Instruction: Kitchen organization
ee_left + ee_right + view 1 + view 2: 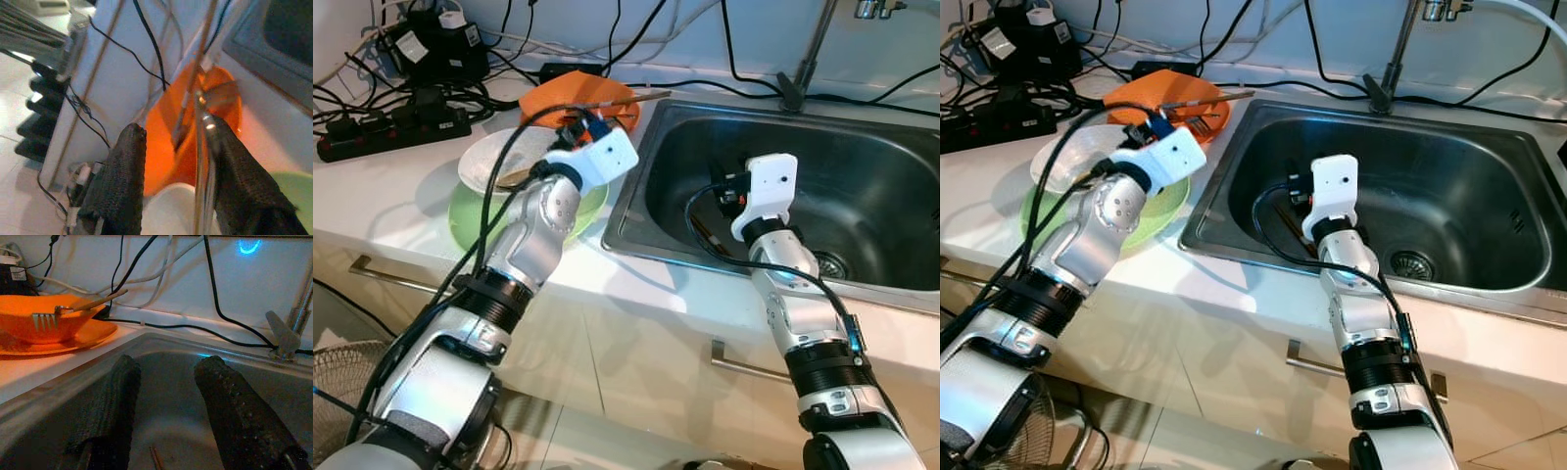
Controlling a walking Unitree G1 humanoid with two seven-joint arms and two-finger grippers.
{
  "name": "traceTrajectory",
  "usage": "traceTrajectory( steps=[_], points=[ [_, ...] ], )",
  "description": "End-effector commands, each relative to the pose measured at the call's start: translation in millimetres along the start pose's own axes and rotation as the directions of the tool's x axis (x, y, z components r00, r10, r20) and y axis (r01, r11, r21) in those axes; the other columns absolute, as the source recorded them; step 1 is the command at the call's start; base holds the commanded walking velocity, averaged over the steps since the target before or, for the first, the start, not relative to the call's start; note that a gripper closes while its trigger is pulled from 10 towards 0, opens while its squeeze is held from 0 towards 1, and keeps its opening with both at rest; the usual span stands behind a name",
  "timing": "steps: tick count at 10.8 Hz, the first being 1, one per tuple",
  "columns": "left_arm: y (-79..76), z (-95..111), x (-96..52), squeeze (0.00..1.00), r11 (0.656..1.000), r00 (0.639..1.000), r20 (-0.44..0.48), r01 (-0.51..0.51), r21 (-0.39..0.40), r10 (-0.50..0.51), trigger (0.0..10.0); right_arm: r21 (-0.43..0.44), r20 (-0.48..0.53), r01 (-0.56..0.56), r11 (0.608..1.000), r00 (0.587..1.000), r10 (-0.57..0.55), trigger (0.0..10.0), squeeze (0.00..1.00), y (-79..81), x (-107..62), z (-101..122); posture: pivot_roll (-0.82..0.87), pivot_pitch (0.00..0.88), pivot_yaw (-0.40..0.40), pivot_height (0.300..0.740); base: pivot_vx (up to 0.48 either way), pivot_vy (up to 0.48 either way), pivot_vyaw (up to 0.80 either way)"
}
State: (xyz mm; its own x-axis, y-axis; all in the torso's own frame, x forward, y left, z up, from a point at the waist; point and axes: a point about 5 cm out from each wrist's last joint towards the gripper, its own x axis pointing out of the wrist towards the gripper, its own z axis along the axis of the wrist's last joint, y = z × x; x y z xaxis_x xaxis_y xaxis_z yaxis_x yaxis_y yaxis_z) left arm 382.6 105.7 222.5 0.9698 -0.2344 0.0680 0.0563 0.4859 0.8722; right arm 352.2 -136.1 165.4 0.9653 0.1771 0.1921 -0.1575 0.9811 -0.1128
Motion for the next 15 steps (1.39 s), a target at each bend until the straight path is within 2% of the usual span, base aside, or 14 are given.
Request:
traceTrajectory(
  steps=[1, 3, 9, 12, 15],
  points=[
    [7.4, 2.0, -2.1, 0.0, 1.0, 1.0, 0.013, -0.014, 0.018, 0.014, 10.0, -0.004, -0.008, 0.006, 1.0, 1.0, -0.006, 10.0, 0.0, 0.3, 0.6, -1.3, 0.04, 0.026, 0.038, 0.74, 0.0, 0.0, 0.0],
    [16.0, 3.8, -6.2, 0.0, 0.998, 0.999, 0.025, -0.035, 0.046, 0.034, 10.0, -0.006, -0.006, 0.01, 1.0, 1.0, -0.01, 10.0, 0.0, -0.4, 1.1, -0.6, 0.04, 0.026, 0.037, 0.74, 0.0, 0.0, 0.0],
    [12.5, 4.1, -19.4, 0.0, 0.998, 0.999, 0.025, 0.023, 0.053, -0.024, 10.0, -0.01, -0.006, 0.018, 1.0, 1.0, -0.018, 10.0, 0.0, -1.7, 2.8, 0.1, 0.05, 0.022, 0.036, 0.74, 0.0, 0.0, 0.0],
    [19.8, 0.4, -24.9, 0.0, 0.996, 1.0, 0.0, 0.009, 0.087, -0.009, 10.0, -0.011, -0.009, 0.022, 1.0, 1.0, -0.022, 10.0, 0.0, -2.2, 3.7, 0.0, 0.05, 0.022, 0.035, 0.74, 0.0, 0.0, 0.0],
    [19.5, 4.8, -28.3, 0.0, 0.996, 1.0, 0.011, 0.025, 0.086, -0.026, 10.0, -0.012, -0.011, 0.023, 1.0, 1.0, -0.023, 10.0, 0.0, -2.1, 4.2, 0.0, 0.05, 0.024, 0.033, 0.74, 0.0, 0.0, 0.0]
  ],
)
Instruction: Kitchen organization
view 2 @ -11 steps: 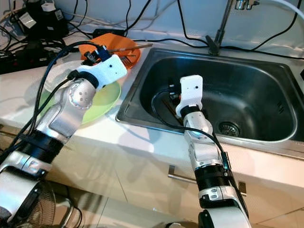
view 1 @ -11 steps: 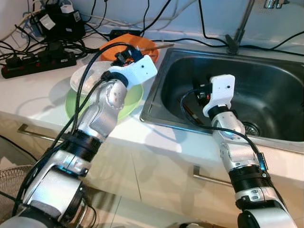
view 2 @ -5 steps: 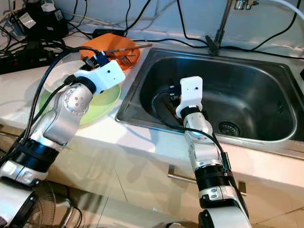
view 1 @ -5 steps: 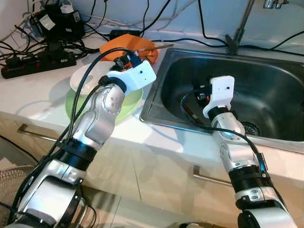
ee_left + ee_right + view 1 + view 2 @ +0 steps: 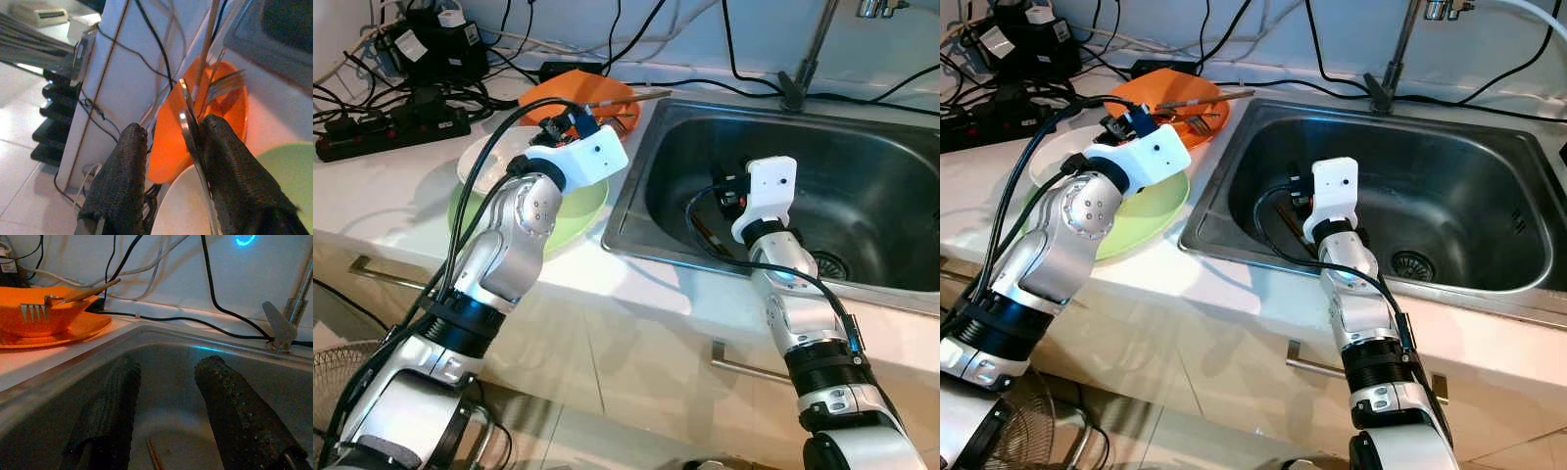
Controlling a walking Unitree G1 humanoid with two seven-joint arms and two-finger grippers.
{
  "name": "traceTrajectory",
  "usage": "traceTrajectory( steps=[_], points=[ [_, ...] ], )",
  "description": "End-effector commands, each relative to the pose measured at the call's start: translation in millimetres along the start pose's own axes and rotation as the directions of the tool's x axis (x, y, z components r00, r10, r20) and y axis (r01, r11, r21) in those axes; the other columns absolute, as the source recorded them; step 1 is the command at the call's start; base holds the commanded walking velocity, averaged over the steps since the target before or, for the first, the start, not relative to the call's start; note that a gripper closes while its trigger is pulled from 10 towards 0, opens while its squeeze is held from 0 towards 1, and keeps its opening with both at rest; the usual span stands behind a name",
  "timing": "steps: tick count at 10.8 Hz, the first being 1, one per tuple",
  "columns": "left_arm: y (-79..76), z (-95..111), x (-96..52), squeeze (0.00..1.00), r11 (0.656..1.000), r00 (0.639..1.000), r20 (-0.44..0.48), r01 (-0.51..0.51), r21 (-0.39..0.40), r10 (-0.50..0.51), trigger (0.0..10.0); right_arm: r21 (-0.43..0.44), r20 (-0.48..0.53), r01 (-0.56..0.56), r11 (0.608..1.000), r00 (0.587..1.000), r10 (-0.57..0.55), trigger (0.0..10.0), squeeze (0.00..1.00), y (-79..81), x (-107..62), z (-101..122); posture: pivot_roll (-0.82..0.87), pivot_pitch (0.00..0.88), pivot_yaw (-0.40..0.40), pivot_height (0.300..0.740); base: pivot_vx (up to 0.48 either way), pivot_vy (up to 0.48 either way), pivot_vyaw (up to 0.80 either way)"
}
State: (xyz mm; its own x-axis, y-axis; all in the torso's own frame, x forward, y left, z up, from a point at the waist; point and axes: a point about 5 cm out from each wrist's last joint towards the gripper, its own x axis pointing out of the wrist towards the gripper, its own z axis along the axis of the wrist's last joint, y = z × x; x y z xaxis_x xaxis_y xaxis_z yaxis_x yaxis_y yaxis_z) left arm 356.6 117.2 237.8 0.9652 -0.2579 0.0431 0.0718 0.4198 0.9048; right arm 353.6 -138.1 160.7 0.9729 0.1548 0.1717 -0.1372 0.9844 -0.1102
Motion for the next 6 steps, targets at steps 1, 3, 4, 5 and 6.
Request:
traceTrajectory(
  steps=[1, 3, 4, 5, 6],
  points=[
    [-0.7, 2.9, -3.6, 0.0, 1.0, 1.0, 0.016, 0.024, 0.001, -0.024, 10.0, -0.013, 0.006, 0.001, 1.0, 1.0, -0.001, 10.0, 0.0, 0.0, 4.3, 4.3, 0.05, 0.024, 0.031, 0.74, 0.0, 0.0, 0.0],
    [-2.2, 3.7, -5.6, 0.0, 0.999, 0.998, 0.026, 0.049, 0.005, -0.049, 10.0, -0.014, 0.003, 0.004, 1.0, 1.0, -0.004, 10.0, 0.0, -0.2, 4.6, 3.8, 0.05, 0.023, 0.032, 0.74, 0.0, 0.0, 0.0],
    [-2.6, 2.9, -7.3, 0.0, 0.998, 0.998, 0.025, 0.061, 0.011, -0.062, 10.0, -0.013, 0.002, 0.006, 1.0, 1.0, -0.006, 10.0, 0.0, -0.2, 4.6, 3.6, 0.05, 0.022, 0.033, 0.74, 0.0, 0.0, 0.0],
    [-1.4, 1.2, -8.6, 0.0, 0.998, 0.998, 0.018, 0.059, 0.014, -0.06, 10.0, -0.013, 0.001, 0.005, 1.0, 1.0, -0.005, 10.0, 0.0, -0.1, 4.5, 3.2, 0.05, 0.019, 0.033, 0.74, 0.0, 0.0, 0.0],
    [-0.4, -1.0, -9.5, 0.0, 0.998, 0.998, 0.01, 0.06, 0.021, -0.06, 10.0, -0.013, 0.0, 0.006, 1.0, 1.0, -0.006, 10.0, 0.0, -0.1, 4.8, 3.0, 0.05, 0.017, 0.032, 0.74, 0.0, 0.0, 0.0]
  ],
)
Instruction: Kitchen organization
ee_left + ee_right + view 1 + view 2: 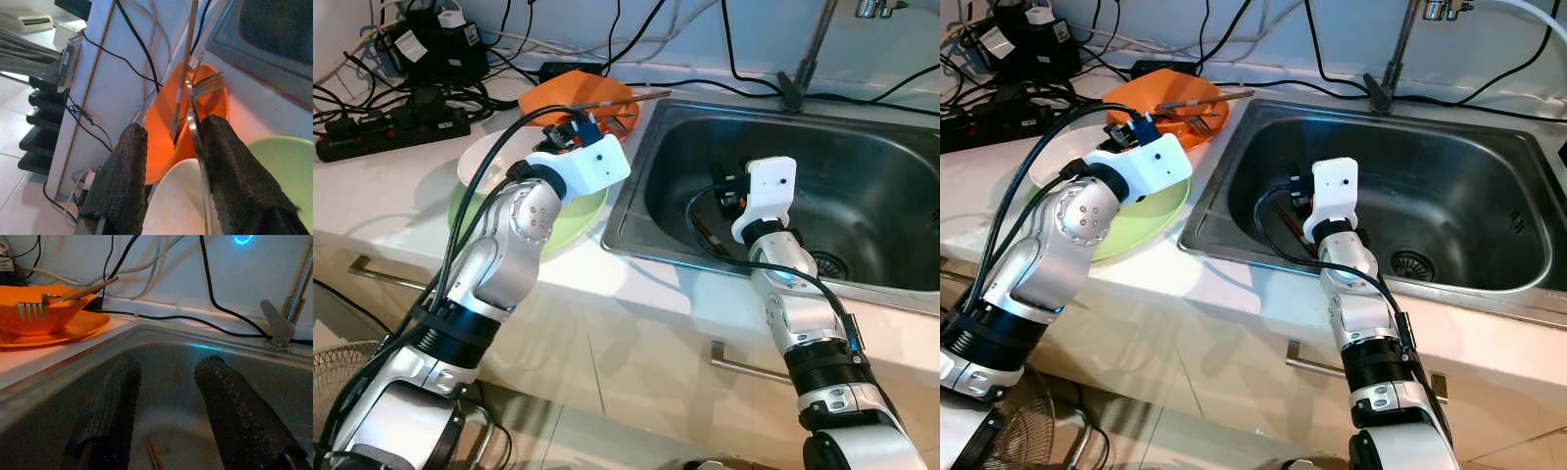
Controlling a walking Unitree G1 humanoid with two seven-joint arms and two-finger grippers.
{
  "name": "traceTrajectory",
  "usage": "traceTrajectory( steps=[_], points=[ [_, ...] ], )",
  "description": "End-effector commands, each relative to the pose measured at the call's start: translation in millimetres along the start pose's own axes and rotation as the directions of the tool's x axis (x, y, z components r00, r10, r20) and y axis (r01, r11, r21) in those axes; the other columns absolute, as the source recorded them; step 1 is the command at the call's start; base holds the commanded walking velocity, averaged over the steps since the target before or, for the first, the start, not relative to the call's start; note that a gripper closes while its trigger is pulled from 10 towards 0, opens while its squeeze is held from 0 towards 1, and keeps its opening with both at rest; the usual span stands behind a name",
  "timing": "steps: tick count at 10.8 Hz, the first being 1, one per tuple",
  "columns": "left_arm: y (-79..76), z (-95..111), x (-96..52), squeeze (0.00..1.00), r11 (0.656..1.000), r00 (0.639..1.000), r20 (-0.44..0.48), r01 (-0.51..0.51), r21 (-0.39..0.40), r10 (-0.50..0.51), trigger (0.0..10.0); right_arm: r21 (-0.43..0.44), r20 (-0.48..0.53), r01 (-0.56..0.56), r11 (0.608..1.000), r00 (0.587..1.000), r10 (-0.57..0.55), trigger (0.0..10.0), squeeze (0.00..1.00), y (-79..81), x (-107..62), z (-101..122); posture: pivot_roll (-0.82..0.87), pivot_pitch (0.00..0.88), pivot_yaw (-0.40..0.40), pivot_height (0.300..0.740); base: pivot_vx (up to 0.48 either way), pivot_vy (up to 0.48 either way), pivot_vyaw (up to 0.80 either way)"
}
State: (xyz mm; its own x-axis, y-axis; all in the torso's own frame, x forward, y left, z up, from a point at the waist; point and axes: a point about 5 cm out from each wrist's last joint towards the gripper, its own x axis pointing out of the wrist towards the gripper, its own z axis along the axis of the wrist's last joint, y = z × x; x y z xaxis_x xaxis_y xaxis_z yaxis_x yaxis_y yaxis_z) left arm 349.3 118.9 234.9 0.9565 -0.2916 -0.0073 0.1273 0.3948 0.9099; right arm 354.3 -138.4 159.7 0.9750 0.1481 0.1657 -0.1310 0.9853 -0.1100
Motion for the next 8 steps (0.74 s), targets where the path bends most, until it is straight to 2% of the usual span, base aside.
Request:
traceTrajectory(
  steps=[1, 3, 5, 7, 8],
  points=[
    [4.1, -3.6, -4.9, 0.0, 1.0, 1.0, -0.013, 0.002, 0.021, -0.001, 10.0, -0.013, 0.007, 0.0, 1.0, 1.0, 0.0, 10.0, 0.0, 0.1, 4.8, 4.8, 0.05, 0.015, 0.033, 0.74, 0.0, 0.0, 0.0],
    [7.4, -4.5, -11.1, 0.0, 0.999, 1.0, -0.015, 0.027, 0.034, -0.026, 10.0, -0.013, 0.006, -0.003, 1.0, 1.0, 0.003, 10.0, 0.0, 1.0, 5.7, 4.6, 0.06, 0.009, 0.031, 0.74, 0.0, 0.0, 0.0],
    [4.1, -7.4, -15.5, 0.0, 0.997, 0.997, -0.03, 0.071, 0.034, -0.07, 10.0, -0.01, 0.005, -0.008, 1.0, 1.0, 0.008, 10.0, 0.0, 2.7, 6.5, 4.8, 0.06, 0.011, 0.025, 0.74, 0.0, 0.0, 0.0],
    [0.4, -14.6, -16.3, 0.0, 0.995, 0.993, -0.069, 0.095, 0.034, -0.092, 10.0, -0.01, 0.002, -0.007, 1.0, 1.0, 0.007, 10.0, 0.0, 2.3, 7.2, 4.7, 0.07, 0.016, 0.021, 0.74, 0.0, 0.0, 0.0],
    [-2.4, -17.9, -13.7, 0.0, 0.997, 0.995, -0.078, 0.069, 0.038, -0.065, 10.0, -0.009, 0.002, -0.005, 1.0, 1.0, 0.005, 10.0, 0.0, 1.8, 7.8, 4.6, 0.07, 0.018, 0.02, 0.74, 0.0, 0.0, 0.0]
  ],
)
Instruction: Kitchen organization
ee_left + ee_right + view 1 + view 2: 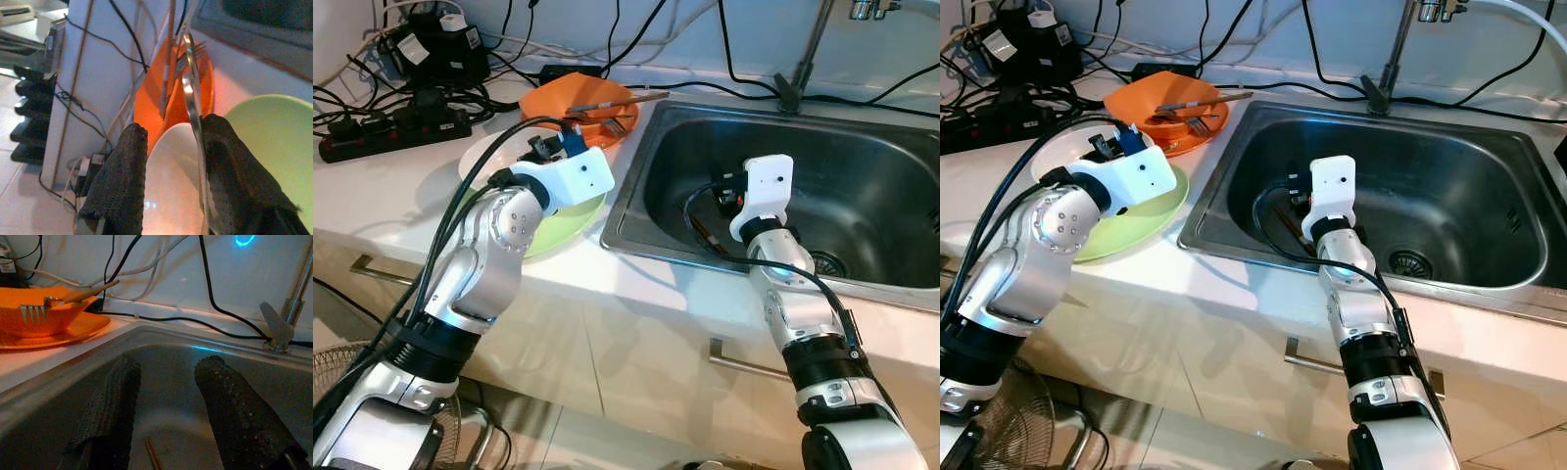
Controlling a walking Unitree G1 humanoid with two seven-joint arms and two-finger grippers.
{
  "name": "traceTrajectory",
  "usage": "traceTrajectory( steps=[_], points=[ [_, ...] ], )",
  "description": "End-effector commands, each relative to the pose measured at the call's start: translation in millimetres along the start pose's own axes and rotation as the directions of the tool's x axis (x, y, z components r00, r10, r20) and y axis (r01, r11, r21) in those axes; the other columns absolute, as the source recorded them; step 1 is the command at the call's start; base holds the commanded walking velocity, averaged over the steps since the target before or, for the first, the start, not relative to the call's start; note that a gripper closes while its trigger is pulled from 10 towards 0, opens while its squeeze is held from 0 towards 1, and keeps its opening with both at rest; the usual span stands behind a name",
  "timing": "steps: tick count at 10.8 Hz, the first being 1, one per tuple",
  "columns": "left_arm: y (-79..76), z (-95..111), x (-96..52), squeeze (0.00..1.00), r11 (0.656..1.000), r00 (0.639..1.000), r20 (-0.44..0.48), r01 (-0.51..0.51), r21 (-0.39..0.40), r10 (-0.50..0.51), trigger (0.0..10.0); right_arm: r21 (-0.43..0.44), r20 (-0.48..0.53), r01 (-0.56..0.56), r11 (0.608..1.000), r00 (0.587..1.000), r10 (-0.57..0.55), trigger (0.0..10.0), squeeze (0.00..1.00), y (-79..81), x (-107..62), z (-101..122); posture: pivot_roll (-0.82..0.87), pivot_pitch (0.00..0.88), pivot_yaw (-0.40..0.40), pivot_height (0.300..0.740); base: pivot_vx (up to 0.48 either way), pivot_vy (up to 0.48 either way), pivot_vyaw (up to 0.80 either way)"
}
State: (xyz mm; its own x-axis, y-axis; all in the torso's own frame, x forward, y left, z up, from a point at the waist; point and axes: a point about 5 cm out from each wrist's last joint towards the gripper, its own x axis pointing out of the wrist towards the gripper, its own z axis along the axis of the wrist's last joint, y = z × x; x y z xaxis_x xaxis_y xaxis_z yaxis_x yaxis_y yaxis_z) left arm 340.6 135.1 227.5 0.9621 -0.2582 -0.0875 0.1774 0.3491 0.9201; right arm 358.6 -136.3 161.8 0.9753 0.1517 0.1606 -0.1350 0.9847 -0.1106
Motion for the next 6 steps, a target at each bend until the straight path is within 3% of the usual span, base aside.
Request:
traceTrajectory(
  steps=[1, 3, 6],
  points=[
    [2.5, -1.3, 1.0, 0.0, 0.999, 0.999, -0.01, -0.037, 0.02, 0.037, 10.0, -0.009, 0.007, 0.0, 1.0, 1.0, 0.0, 10.0, 0.0, 0.2, 2.9, 3.2, 0.06, 0.018, 0.021, 0.74, 0.0, 0.0, 0.0],
    [16.1, 8.0, 0.7, 0.0, 0.991, 0.99, 0.035, -0.134, 0.02, 0.134, 10.0, -0.009, 0.007, 0.0, 1.0, 1.0, 0.0, 10.0, 0.0, 0.7, 2.5, 2.5, 0.07, 0.019, 0.018, 0.74, 0.0, 0.0, 0.0],
    [14.4, 15.6, 4.9, 0.0, 0.985, 0.981, 0.086, -0.174, -0.008, 0.174, 10.0, -0.006, 0.01, -0.004, 1.0, 1.0, 0.004, 10.0, 0.0, 1.5, 3.4, 3.4, 0.07, 0.019, 0.017, 0.74, 0.0, 0.0, 0.0]
  ],
)
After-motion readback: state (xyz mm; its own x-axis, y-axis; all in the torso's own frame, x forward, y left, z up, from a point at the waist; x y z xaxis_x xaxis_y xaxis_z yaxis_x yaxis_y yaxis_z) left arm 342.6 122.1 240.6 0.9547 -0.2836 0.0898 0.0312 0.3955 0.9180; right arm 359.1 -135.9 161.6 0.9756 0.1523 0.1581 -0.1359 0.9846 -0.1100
